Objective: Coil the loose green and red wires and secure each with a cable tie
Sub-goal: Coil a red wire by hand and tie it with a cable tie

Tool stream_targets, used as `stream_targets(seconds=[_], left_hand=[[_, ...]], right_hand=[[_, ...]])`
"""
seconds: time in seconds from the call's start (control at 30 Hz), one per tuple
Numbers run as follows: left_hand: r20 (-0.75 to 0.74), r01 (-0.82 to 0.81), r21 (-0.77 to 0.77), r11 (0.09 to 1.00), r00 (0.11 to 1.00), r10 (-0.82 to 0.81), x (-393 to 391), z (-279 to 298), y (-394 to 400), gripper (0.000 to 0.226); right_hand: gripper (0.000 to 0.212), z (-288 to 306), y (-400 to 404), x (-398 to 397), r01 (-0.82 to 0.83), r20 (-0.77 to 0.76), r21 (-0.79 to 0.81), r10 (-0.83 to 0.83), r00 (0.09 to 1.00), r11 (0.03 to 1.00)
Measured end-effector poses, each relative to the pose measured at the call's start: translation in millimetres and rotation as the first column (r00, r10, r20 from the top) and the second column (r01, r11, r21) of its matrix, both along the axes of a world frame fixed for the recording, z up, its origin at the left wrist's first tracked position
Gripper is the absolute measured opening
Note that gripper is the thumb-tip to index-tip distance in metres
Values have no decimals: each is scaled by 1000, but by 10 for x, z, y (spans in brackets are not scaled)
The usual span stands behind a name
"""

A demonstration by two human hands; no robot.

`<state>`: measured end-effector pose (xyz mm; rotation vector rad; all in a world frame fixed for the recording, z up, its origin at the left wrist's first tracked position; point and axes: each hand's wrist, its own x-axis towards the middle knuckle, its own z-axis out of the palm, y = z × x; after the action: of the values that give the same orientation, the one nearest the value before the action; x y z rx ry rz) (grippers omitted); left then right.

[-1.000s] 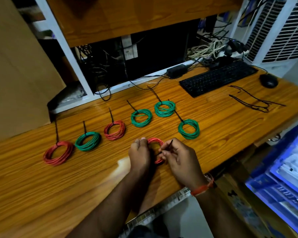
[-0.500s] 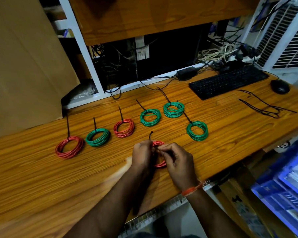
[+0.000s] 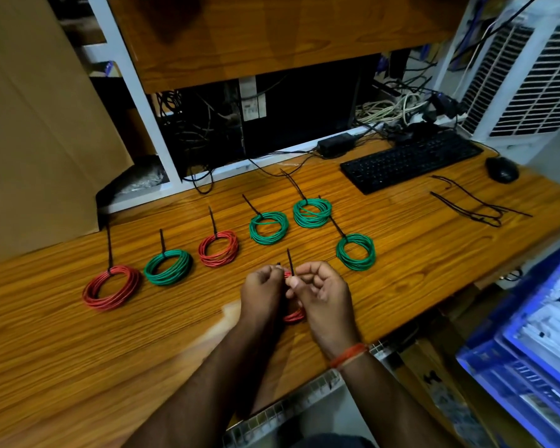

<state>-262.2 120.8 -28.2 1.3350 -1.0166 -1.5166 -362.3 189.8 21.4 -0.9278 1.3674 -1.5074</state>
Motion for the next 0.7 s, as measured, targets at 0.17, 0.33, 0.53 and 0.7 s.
stream_targets(seconds=[0.17, 0.33, 0.53, 0.7], left_hand=[[-63, 32, -53, 998, 997, -35, -8, -5, 31, 24], [-48, 56, -139, 989, 997, -63, 9, 7, 97, 24], [-32, 75, -196, 978, 996, -82, 43, -34, 136, 42], [-20, 72, -191, 979, 997, -78, 46, -55, 137, 39]], right_hand=[[13, -43, -24, -10, 130, -270, -32, -134, 953, 991], [13, -70, -52, -131, 175, -638, -232, -286, 715, 957], [14, -81, -22, -159, 76, -756, -277, -266, 598, 958], [12, -64, -23, -167, 44, -766, -250, -225, 602, 967]])
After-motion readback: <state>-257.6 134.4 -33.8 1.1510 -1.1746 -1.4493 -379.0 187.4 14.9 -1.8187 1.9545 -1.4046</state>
